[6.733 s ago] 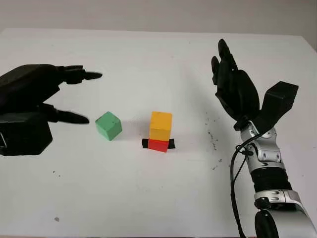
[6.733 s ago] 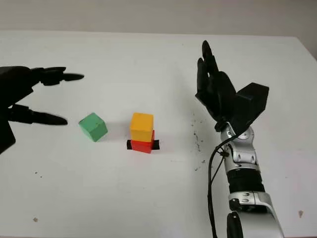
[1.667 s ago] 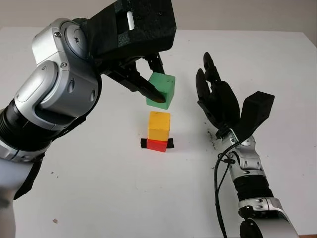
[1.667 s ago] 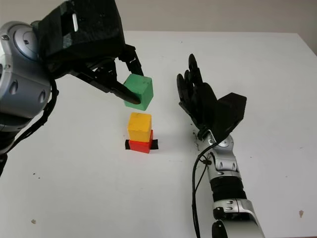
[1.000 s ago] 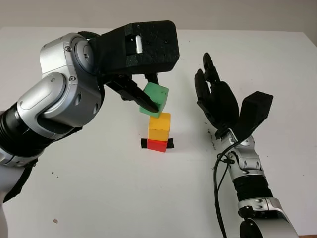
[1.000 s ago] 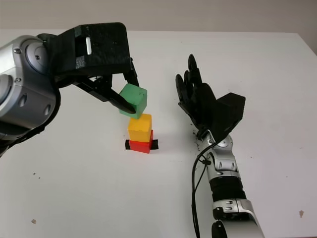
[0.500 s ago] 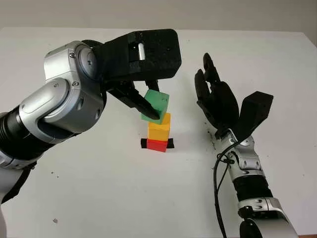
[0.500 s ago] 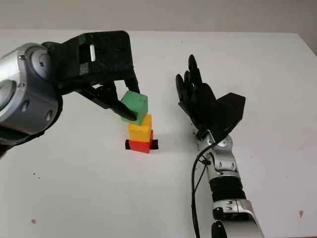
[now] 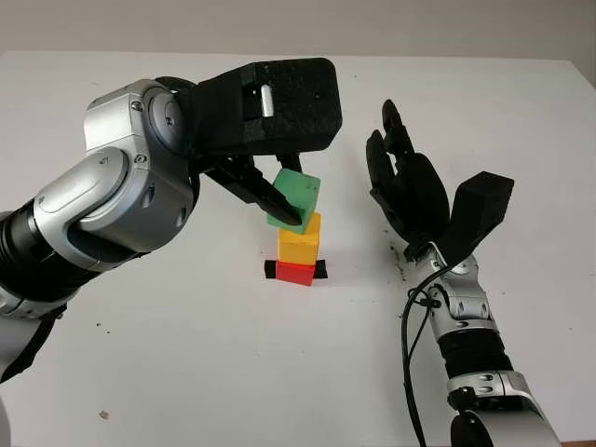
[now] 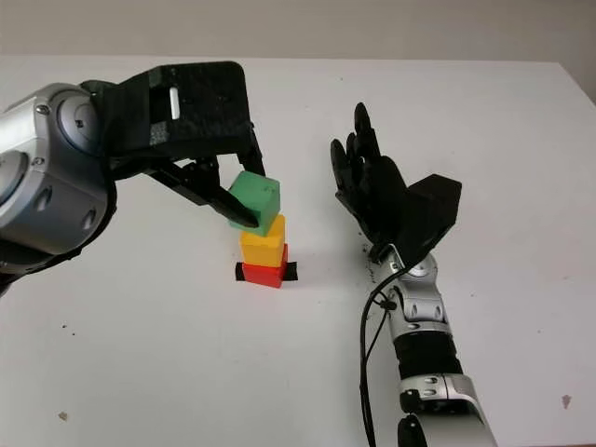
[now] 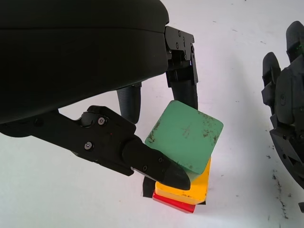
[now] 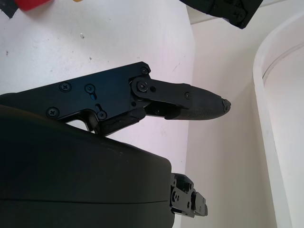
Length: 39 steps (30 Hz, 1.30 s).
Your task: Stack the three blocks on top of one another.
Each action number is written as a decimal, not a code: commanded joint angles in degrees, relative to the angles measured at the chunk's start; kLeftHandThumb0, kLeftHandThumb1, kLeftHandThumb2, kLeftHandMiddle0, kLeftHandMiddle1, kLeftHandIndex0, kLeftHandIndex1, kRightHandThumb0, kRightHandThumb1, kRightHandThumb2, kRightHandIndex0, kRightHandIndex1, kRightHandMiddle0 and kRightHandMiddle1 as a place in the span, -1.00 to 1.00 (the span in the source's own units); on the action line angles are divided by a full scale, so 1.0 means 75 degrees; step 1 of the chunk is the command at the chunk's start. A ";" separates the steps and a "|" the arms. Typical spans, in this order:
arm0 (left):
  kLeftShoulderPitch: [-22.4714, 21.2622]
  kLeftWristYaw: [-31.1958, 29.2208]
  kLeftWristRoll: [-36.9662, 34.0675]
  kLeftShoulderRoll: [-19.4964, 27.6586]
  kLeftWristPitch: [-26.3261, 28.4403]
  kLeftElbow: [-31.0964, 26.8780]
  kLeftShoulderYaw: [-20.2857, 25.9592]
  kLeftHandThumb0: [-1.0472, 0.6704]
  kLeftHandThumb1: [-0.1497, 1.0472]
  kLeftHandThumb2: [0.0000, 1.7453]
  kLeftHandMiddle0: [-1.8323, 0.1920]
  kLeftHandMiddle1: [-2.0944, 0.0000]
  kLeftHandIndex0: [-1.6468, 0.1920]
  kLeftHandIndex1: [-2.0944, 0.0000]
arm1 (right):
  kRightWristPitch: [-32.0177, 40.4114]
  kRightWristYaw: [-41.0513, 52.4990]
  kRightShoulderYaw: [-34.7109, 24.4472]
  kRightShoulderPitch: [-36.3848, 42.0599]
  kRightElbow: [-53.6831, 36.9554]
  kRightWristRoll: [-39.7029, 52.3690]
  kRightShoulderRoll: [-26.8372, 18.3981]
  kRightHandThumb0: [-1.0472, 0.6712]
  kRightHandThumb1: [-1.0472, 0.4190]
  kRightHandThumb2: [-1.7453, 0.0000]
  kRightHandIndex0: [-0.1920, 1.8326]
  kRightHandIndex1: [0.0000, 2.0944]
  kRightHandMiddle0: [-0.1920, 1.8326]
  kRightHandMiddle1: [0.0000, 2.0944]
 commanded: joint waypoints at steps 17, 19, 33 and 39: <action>-0.0092 -0.0054 -0.0254 0.0045 0.0112 -0.0161 -0.0100 -0.17 0.99 -0.82 0.68 -1.00 0.10 -1.00 | 0.0064 0.0003 -0.0012 0.0175 -0.0248 0.0002 0.0002 -0.53 -1.00 0.38 -1.00 -1.00 -1.00 -1.00; -0.0113 -0.0105 -0.0329 0.0062 0.0188 -0.0167 -0.0087 -0.17 0.98 -0.81 0.59 -1.00 0.14 -1.00 | 0.0075 -0.0035 -0.0008 0.0174 -0.0241 -0.0030 -0.0004 -0.54 -1.00 0.38 -1.00 -1.00 -1.00 -1.00; -0.0463 -0.0035 -0.0811 0.0109 0.1022 -0.0158 -0.0336 -0.36 0.99 -0.92 0.92 -0.37 0.72 -0.44 | 0.0190 -0.0054 0.0020 0.0215 -0.0358 -0.0075 -0.0022 -0.56 -1.00 0.39 -1.00 -1.00 -1.00 -1.00; -0.0680 0.0012 -0.1051 0.0217 0.1063 -0.0247 -0.0593 -0.47 0.98 -0.94 0.94 0.04 0.84 0.13 | 0.0178 -0.0002 -0.0020 0.0190 -0.0292 -0.0017 -0.0001 -0.54 -1.00 0.40 -1.00 -1.00 -1.00 -1.00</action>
